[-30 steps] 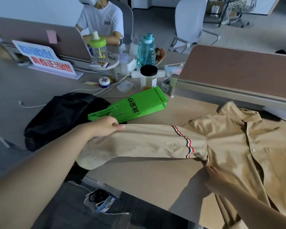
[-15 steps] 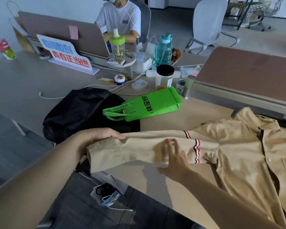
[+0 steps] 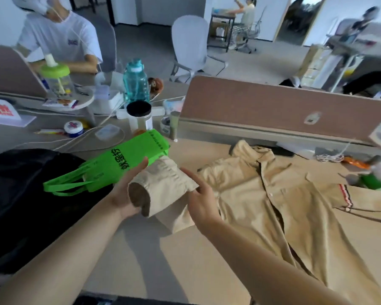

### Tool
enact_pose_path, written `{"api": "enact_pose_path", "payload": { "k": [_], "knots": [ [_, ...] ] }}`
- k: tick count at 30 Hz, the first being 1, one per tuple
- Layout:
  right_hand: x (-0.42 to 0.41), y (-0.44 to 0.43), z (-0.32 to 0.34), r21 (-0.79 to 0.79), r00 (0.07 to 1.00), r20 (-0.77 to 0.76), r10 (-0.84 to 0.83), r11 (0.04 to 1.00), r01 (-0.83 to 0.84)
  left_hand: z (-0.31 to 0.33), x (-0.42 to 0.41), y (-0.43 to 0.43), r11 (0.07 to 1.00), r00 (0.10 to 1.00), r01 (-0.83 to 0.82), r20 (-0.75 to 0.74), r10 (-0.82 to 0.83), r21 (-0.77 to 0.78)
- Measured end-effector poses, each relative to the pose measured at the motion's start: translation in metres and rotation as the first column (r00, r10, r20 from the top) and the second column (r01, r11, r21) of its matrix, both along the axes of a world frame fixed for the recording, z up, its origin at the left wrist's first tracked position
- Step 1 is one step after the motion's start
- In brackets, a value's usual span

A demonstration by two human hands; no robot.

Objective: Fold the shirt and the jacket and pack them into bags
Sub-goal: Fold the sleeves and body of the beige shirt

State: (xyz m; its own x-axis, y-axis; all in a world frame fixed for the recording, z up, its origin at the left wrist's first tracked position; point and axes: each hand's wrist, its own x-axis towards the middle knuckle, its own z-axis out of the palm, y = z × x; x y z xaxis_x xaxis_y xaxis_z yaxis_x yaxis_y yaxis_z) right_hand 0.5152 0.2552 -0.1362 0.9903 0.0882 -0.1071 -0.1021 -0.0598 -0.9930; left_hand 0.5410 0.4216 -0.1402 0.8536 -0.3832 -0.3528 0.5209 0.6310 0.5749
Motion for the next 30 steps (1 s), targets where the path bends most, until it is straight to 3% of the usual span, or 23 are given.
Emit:
{"api": "enact_pose_path", "payload": {
  "k": [2, 4, 7, 9, 11, 12, 13, 15, 17, 18, 20, 24, 26, 28, 29, 30],
  "knots": [
    [0.011, -0.035, 0.011, 0.033, 0.998, -0.021, -0.051, 0.998, 0.052, -0.004, 0.013, -0.036, 0.979, 0.99, 0.133, 0.064, -0.124, -0.152],
    [0.021, -0.069, 0.021, 0.055, 0.995, -0.035, -0.091, 0.994, 0.092, -0.003, 0.033, -0.071, 0.987, 0.99, 0.14, 0.031, -0.138, -0.082],
    [0.05, -0.124, 0.026, 0.152, 0.974, -0.078, -0.212, 0.963, 0.222, 0.024, 0.054, -0.135, 0.966, 0.961, 0.253, 0.101, -0.257, 0.046],
    [0.08, -0.161, 0.017, 0.267, 0.951, -0.099, -0.292, 0.913, 0.308, 0.029, 0.066, -0.16, 0.982, 0.96, 0.168, 0.21, -0.183, 0.088],
    [0.115, -0.204, -0.007, 0.414, 0.882, -0.223, -0.415, 0.779, 0.471, 0.017, 0.077, -0.18, 0.995, 0.975, 0.073, 0.204, -0.087, 0.074],
    [0.128, -0.226, -0.022, 0.407, 0.819, -0.337, -0.464, 0.713, 0.571, -0.001, 0.084, -0.19, 0.991, 0.988, -0.024, 0.157, 0.003, 0.131],
    [0.136, -0.248, -0.04, 0.349, 0.754, -0.448, -0.481, 0.682, 0.643, -0.018, 0.088, -0.198, 0.953, 0.991, -0.099, 0.114, 0.069, 0.287],
    [0.139, -0.287, -0.082, 0.122, 0.63, -0.612, -0.478, 0.73, 0.673, -0.075, 0.098, -0.196, 0.728, 0.967, -0.2, 0.011, 0.256, 0.656],
    [0.127, -0.313, -0.121, -0.071, 0.542, -0.708, -0.452, 0.81, 0.582, -0.123, 0.098, -0.183, 0.339, 0.956, -0.09, -0.014, 0.294, 0.937],
    [0.121, -0.322, -0.135, -0.128, 0.514, -0.722, -0.463, 0.82, 0.558, -0.14, 0.092, -0.178, 0.17, 0.964, 0.004, -0.049, 0.262, 0.985],
    [0.113, -0.335, -0.152, -0.147, 0.496, -0.716, -0.491, 0.801, 0.58, -0.16, 0.083, -0.176, 0.065, 0.957, 0.109, -0.122, 0.263, 0.992],
    [0.115, -0.336, -0.158, -0.234, 0.565, -0.621, -0.544, 0.816, 0.529, -0.179, 0.092, -0.191, 0.259, 0.935, 0.169, -0.238, 0.263, 0.951],
    [0.115, -0.329, -0.158, -0.481, 0.687, -0.469, -0.555, 0.813, 0.328, -0.185, 0.1, -0.199, 0.3, 0.931, 0.15, -0.237, 0.278, 0.942],
    [0.107, -0.319, -0.155, -0.801, 0.854, -0.236, -0.464, 0.591, 0.1, -0.176, 0.103, -0.209, 0.224, 0.967, 0.109, -0.156, 0.201, 0.968],
    [0.102, -0.312, -0.155, -0.871, 0.918, -0.159, -0.364, 0.49, 0.044, -0.173, 0.103, -0.211, 0.179, 0.981, 0.077, -0.107, 0.161, 0.981],
    [0.098, -0.306, -0.158, -0.889, 0.947, -0.161, -0.278, 0.457, -0.016, -0.172, 0.102, -0.211, 0.14, 0.989, 0.047, -0.065, 0.132, 0.989]
  ]
}}
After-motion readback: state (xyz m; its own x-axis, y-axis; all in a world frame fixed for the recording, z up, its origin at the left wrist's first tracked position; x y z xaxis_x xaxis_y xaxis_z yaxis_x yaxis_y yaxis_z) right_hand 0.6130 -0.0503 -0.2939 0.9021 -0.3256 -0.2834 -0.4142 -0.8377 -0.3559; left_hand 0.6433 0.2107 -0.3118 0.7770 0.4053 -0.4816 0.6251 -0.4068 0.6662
